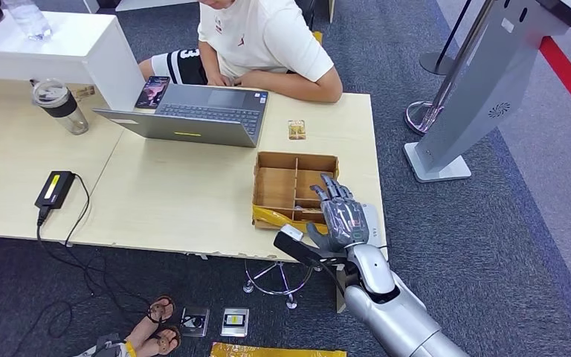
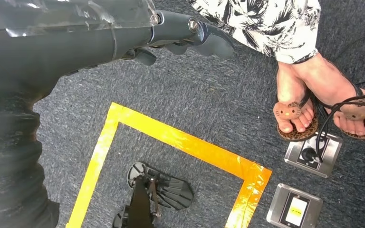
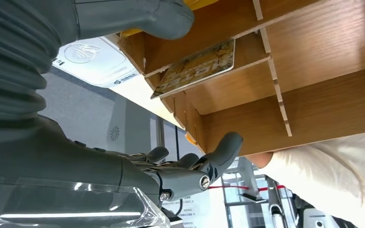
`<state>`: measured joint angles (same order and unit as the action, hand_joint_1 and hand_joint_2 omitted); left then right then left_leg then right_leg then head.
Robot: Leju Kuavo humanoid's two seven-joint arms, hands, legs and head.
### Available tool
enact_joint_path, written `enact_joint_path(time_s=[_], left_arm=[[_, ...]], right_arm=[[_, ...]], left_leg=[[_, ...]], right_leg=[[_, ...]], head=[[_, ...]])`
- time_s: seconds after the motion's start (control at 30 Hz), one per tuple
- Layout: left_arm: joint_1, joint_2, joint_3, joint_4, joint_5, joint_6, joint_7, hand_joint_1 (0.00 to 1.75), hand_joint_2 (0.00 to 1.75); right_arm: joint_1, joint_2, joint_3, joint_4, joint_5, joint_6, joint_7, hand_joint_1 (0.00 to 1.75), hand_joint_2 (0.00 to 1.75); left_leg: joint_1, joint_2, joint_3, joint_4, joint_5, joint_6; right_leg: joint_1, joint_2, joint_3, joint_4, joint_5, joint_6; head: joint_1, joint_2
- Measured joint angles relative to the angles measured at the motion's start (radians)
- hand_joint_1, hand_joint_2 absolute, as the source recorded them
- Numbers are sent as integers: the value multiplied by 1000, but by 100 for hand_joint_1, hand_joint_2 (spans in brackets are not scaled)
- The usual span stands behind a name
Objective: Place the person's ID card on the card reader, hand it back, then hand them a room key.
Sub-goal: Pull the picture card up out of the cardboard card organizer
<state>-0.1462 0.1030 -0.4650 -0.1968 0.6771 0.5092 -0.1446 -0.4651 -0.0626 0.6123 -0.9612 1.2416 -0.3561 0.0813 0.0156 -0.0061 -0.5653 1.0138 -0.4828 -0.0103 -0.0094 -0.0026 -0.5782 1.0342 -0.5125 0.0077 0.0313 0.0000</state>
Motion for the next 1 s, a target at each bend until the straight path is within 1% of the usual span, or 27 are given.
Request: enact_joint_path(time_s=[0.13,0.37,0.47,0.6,0.67,0.73,0.8,1.0], left_arm=[[0,0,0,0,0,-2,0,0,175],[0,3,0,0,-4,-5,0,0,175],[0,5,0,0,-5,-6,0,0,175],[0,6,0,0,-6,-7,0,0,175],[0,6,0,0,-6,-7,0,0,175],[0,6,0,0,-6,-7,0,0,175],[0,7,-1,0,-6,-8,0,0,175],[0,10,-4,0,-6,-11,0,0,175]], right_arm=[[0,0,0,12,4,-15,7,81,175],[-1,0,-1,42,6,-39,15,87,175],[-1,-1,-1,52,6,-45,15,103,175],[-1,-1,-1,63,8,-49,21,113,175],[-4,-1,-1,67,10,-51,24,124,175],[-6,-1,-2,71,11,-52,27,142,175],[-9,-1,-2,74,12,-53,29,152,175],[-11,-2,-2,84,12,-54,31,158,175]], left_leg=[[0,0,0,0,0,0],[0,0,0,0,0,0],[0,0,0,0,0,0],[0,0,0,0,0,0],[0,0,0,0,0,0],[0,0,0,0,0,0],[0,0,0,0,0,0],[0,0,0,0,0,0]], right_leg=[[0,0,0,0,0,0],[0,0,0,0,0,0],[0,0,0,0,0,0],[0,0,0,0,0,0],[0,0,0,0,0,0],[0,0,0,0,0,0],[0,0,0,0,0,0],[0,0,0,0,0,0]], head=[[0,0],[0,0],[0,0],[0,0],[0,0],[0,0],[0,0],[0,0]])
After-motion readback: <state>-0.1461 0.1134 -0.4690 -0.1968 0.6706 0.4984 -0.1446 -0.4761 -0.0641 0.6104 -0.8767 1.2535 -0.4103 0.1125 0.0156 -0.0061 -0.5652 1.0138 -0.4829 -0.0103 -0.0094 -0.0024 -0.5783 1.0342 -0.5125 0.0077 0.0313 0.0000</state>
